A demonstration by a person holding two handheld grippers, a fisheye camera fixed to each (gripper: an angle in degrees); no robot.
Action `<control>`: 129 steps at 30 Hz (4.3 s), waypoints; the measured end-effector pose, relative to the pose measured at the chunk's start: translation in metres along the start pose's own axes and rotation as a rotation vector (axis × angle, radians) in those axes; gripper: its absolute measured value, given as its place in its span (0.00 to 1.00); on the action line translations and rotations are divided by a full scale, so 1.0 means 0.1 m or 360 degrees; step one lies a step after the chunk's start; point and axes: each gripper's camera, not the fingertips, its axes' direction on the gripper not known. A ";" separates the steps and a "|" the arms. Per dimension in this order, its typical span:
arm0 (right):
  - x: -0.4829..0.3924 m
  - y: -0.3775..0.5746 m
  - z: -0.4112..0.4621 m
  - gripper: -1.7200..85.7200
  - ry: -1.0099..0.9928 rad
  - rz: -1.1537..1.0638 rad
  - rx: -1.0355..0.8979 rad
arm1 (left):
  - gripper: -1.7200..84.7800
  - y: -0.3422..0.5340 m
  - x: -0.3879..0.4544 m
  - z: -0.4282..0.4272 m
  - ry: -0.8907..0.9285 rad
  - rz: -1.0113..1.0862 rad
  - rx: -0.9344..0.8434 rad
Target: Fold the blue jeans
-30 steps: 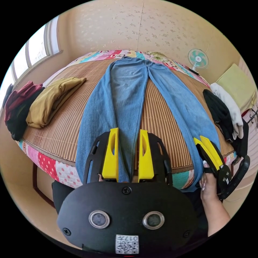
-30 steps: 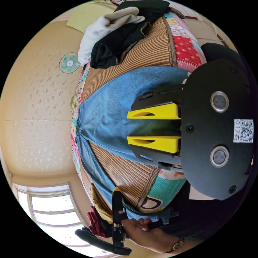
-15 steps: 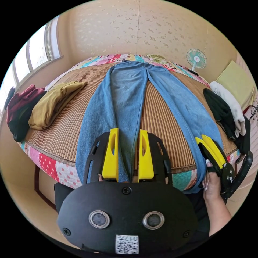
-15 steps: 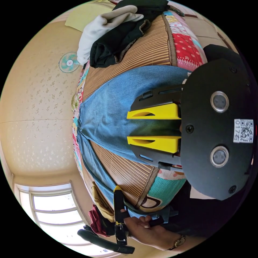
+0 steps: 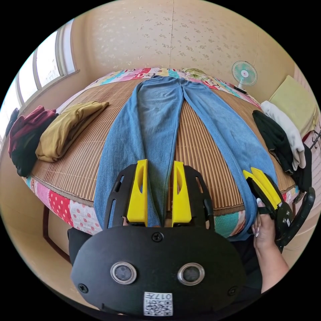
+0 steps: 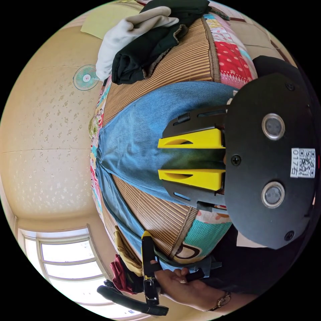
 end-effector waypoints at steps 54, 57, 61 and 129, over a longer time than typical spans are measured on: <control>0.39 -0.01 -0.89 0.09 0.0107 0.0026 -0.0126 | 0.13 0.15 -2.02 -0.25 0.1055 0.0094 -0.0210; 0.85 0.15 -1.22 0.10 0.0170 0.0259 -0.0027 | 0.13 0.05 -1.59 0.07 0.0838 0.0190 -0.0241; 1.38 0.27 -1.26 0.13 -0.0025 0.0451 -0.0261 | 0.13 -0.04 -1.25 0.19 0.0662 0.0188 -0.0458; -0.09 -4.08 1.95 0.03 -0.0262 -0.0086 -0.0121 | 0.01 -0.12 -2.19 -0.24 0.1547 -0.0127 -0.0264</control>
